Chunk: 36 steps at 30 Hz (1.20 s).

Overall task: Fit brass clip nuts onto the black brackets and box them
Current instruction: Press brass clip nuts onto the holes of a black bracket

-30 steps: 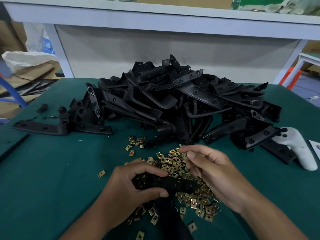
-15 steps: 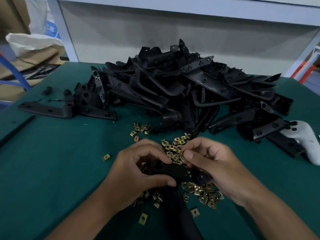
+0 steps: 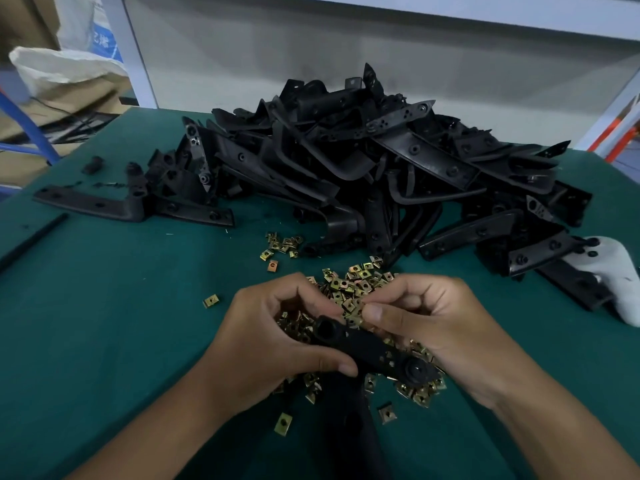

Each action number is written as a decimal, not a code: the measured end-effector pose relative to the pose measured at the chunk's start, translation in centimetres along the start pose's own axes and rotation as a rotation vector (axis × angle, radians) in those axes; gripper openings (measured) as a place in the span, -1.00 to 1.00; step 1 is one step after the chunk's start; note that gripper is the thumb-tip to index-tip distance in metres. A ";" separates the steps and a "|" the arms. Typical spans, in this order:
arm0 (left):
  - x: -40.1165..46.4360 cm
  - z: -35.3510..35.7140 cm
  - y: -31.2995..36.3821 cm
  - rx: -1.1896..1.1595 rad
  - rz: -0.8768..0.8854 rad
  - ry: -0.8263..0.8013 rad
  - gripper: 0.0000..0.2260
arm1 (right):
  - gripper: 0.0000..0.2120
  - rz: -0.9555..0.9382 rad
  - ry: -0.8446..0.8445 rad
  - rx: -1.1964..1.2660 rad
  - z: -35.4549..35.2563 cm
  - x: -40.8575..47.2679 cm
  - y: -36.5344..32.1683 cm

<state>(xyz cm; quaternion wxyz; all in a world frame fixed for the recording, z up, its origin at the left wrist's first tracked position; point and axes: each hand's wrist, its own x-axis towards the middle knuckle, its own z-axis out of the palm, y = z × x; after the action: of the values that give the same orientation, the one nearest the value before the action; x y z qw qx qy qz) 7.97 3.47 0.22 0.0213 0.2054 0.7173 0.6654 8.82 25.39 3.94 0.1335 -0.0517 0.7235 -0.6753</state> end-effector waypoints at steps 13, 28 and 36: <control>-0.2 0.2 0.3 0.030 0.002 0.008 -0.59 | -0.87 -0.010 -0.042 -0.103 0.5 -0.1 0.2; -0.3 0.1 0.3 -0.001 -0.071 0.031 -0.61 | -0.51 -0.101 -0.159 -0.179 -0.1 -0.3 0.1; -0.3 -0.1 0.3 0.063 -0.085 -0.030 -0.61 | -0.47 -0.133 -0.224 -0.267 -1.2 0.1 0.7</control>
<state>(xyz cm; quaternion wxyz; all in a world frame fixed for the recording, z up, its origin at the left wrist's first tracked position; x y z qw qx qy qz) 8.29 3.32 0.49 0.0537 0.1851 0.7457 0.6378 8.44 26.60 3.34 0.1600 -0.1916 0.7824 -0.5705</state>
